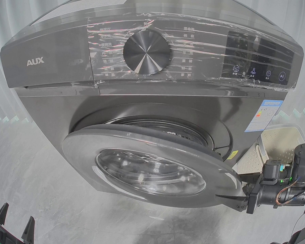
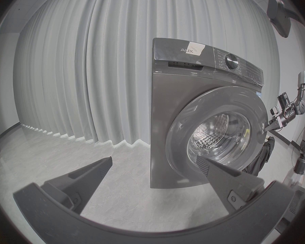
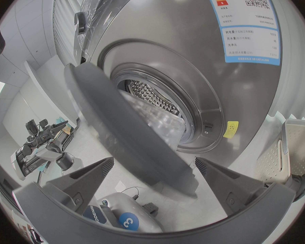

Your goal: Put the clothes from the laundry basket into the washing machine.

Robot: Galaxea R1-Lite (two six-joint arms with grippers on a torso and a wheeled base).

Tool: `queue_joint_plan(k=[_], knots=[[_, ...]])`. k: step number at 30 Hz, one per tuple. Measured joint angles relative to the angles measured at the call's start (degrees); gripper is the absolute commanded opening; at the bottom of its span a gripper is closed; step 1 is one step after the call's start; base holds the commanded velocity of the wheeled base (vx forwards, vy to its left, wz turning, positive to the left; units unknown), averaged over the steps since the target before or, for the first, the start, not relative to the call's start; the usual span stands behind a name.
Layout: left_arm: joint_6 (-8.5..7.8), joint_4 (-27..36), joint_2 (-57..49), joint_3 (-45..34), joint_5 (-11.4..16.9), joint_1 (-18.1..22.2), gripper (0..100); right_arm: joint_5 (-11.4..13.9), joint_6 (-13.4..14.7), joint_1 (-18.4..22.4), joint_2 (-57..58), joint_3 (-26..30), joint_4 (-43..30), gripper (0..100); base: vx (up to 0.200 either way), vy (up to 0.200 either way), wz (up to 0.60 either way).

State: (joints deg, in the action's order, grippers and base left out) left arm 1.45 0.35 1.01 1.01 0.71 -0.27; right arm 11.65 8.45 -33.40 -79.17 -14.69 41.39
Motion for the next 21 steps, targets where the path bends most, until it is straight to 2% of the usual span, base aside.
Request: queue_joint_plan(k=[5, 13, 21], knots=[[0.02, -0.02, 0.0, 0.0, -0.02, 0.0, 100, -0.11, 0.04, 0.24, -0.93, -2.08, 0.11, 100, -0.2, 0.0, 0.0], [0.02, 0.0, 0.0, 0.0, 0.0, 0.0, 100, -0.22, 0.22, -0.79, -2.89, -3.77, 0.07, 100, 0.0, 0.0, 0.0], [0.02, 0.0, 0.0, 0.0, 0.0, 0.0, 100, 0.22, 0.39, -2.17, -1.58, -1.24, -0.3, 100, 0.0, 0.0, 0.0]])
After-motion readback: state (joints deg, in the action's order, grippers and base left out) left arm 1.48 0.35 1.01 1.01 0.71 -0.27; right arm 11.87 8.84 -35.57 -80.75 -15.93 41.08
